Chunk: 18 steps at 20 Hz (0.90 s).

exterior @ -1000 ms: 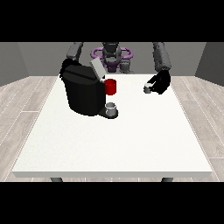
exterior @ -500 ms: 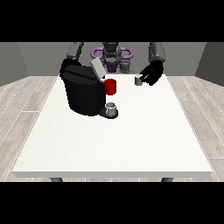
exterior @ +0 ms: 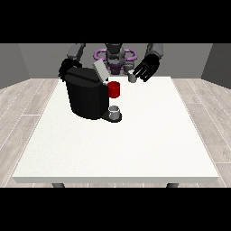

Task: Insert the coffee pod into the coffee machine and close the lid

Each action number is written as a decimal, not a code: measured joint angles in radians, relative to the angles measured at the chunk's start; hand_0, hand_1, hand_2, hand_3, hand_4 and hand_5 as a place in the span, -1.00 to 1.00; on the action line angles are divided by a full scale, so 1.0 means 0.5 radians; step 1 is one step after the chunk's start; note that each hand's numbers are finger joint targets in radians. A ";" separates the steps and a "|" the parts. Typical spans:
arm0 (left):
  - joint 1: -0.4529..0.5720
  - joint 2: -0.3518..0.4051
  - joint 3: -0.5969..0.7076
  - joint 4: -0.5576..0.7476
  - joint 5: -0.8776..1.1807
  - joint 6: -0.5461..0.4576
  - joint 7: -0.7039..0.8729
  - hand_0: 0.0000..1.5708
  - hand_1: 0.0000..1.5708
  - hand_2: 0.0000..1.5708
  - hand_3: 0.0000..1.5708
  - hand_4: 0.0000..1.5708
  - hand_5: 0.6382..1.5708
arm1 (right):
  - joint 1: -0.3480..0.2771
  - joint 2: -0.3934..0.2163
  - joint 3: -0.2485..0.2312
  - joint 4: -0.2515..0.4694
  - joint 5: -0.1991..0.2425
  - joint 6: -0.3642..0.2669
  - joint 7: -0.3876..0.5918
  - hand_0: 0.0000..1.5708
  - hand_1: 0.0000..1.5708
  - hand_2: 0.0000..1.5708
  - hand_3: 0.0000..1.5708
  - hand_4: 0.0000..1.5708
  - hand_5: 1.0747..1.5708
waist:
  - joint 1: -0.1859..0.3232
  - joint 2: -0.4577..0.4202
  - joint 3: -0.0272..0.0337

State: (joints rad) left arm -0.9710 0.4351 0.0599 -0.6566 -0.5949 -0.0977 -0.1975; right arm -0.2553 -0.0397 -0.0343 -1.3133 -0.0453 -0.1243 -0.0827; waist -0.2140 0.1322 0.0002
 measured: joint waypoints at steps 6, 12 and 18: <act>-0.208 0.062 0.087 0.022 0.034 -0.062 0.095 0.60 0.60 0.68 0.60 -0.38 1.00 | -0.083 0.022 0.036 -0.067 0.036 -0.056 0.066 -1.00 -1.00 -1.00 -1.00 -0.30 1.00 | -0.078 0.076 0.000; -0.308 0.053 0.095 0.028 0.010 -0.059 0.136 0.63 0.63 0.66 0.56 -0.36 1.00 | -0.123 0.007 0.031 -0.094 0.056 -0.069 0.073 -1.00 -1.00 -1.00 -1.00 -0.39 1.00 | -0.125 0.140 0.000; -0.364 0.056 0.101 0.037 -0.012 -0.058 0.148 0.67 0.67 0.69 0.57 -0.37 1.00 | -0.142 -0.013 -0.005 -0.097 0.047 -0.072 0.044 -1.00 -1.00 -1.00 -1.00 -0.34 1.00 | -0.143 0.200 0.000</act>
State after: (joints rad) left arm -1.1528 0.4633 0.1105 -0.6382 -0.6011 -0.1269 -0.1236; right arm -0.3261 -0.0463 -0.0369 -1.3616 -0.0217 -0.1604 -0.0609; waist -0.2854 0.2323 0.0003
